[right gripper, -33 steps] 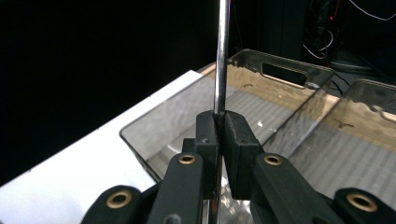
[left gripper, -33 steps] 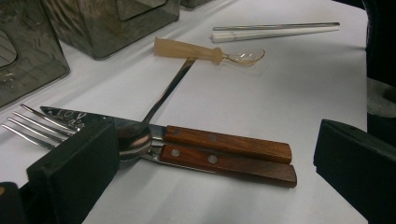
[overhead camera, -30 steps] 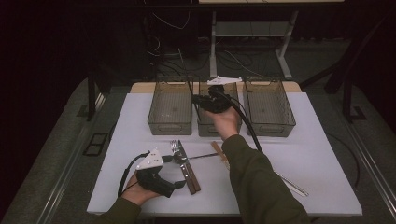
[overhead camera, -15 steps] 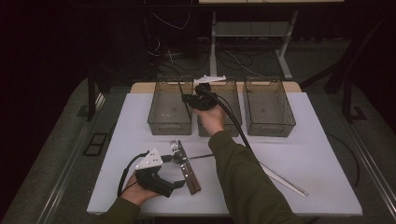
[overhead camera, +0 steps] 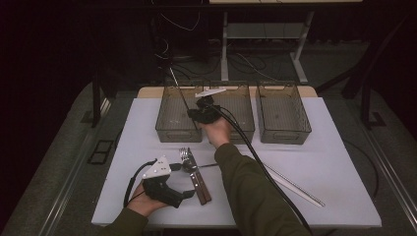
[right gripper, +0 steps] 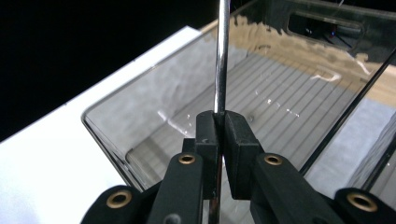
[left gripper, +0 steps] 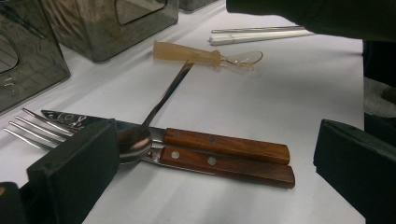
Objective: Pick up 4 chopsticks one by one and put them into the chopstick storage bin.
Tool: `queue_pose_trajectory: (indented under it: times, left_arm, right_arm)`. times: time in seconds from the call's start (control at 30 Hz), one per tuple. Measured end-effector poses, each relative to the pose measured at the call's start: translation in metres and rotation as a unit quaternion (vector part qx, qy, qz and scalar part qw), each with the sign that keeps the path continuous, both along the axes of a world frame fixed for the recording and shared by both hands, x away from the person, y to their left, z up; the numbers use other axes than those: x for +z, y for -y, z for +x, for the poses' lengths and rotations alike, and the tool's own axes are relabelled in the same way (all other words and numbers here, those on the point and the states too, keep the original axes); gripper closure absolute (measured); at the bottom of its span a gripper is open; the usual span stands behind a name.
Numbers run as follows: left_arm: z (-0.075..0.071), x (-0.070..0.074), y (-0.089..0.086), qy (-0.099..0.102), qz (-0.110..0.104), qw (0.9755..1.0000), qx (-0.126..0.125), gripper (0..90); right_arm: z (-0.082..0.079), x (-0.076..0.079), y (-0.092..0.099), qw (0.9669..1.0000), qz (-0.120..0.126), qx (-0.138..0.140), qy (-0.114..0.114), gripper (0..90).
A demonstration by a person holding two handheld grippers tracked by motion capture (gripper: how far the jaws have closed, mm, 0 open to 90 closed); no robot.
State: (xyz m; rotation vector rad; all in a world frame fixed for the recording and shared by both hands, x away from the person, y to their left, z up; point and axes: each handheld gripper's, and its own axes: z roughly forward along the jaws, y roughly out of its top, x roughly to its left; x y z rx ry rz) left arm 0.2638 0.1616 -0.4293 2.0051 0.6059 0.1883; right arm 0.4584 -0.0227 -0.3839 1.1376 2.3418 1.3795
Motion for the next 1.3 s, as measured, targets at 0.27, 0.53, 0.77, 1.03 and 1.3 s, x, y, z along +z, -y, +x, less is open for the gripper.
queue_pose_trajectory:
  times: [0.27, 0.53, 0.77, 1.03, 1.3]
  left_arm:
    - [0.000, 0.000, 0.000, 0.000, 0.000, 1.0000, -0.001, 0.0]
    - [0.000, 0.000, 0.000, 0.000, 0.001, 1.0000, -0.002, 0.0]
    - [0.000, -0.001, 0.001, 0.003, 0.002, 1.0000, -0.002, 0.0]
    - [0.001, -0.001, 0.001, 0.003, 0.010, 0.9999, -0.003, 0.0]
    - [0.000, -0.002, 0.002, 0.000, 0.010, 1.0000, 0.000, 0.0]
  right_arm:
    - [-0.001, -0.009, -0.005, 0.9994, -0.034, -0.005, -0.010, 84.4]
    - [-0.003, -0.005, -0.005, 0.9994, -0.031, -0.012, -0.004, 72.0]
    - [-0.006, 0.001, 0.002, 0.9995, -0.026, -0.004, -0.014, 63.0]
    - [-0.017, 0.017, 0.023, 0.9996, -0.021, 0.008, -0.017, 55.1]
    - [-0.030, 0.025, 0.052, 0.9988, -0.028, 0.034, -0.024, 45.5]
